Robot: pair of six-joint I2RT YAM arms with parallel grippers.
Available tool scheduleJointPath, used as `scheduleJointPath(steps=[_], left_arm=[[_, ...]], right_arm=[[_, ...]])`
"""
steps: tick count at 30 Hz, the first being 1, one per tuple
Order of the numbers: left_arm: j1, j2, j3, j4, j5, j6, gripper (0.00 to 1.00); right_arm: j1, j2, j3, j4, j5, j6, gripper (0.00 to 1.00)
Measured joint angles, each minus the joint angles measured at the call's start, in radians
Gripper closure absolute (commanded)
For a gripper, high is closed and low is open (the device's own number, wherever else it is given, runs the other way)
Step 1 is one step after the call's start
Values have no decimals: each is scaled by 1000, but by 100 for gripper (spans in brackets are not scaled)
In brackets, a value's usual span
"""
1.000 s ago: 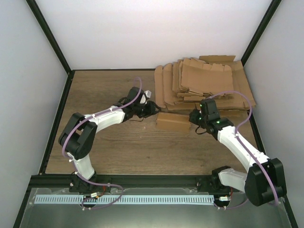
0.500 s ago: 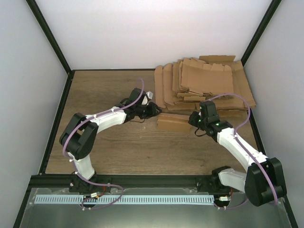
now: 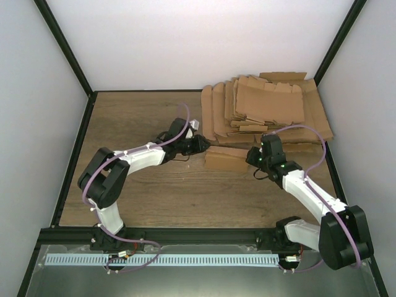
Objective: Fold the paper box
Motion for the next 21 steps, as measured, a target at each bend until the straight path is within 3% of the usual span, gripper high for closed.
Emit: scheduleJointPath(steps=[7,10,12,17,21], left_arm=[[-33,-21,-36,42,-92,31,77],[-45,-30,-40,41,-116,42,65],[-52,-36,-40,40,-122,49,51],[-64,-56,-40,-24,-137,95,37],[-65,-111,-40,-80,-160,141,25]], right_arm=[[-4,-3,-2,4,3,-4,88],[-4,-5,-2,-2,3,-7,88],[-4,-6,-2,-3,3,-10,88],[-4,-8,-2,-6,3,-19,84],[-4,-14,-1,-21,8,-36,69]])
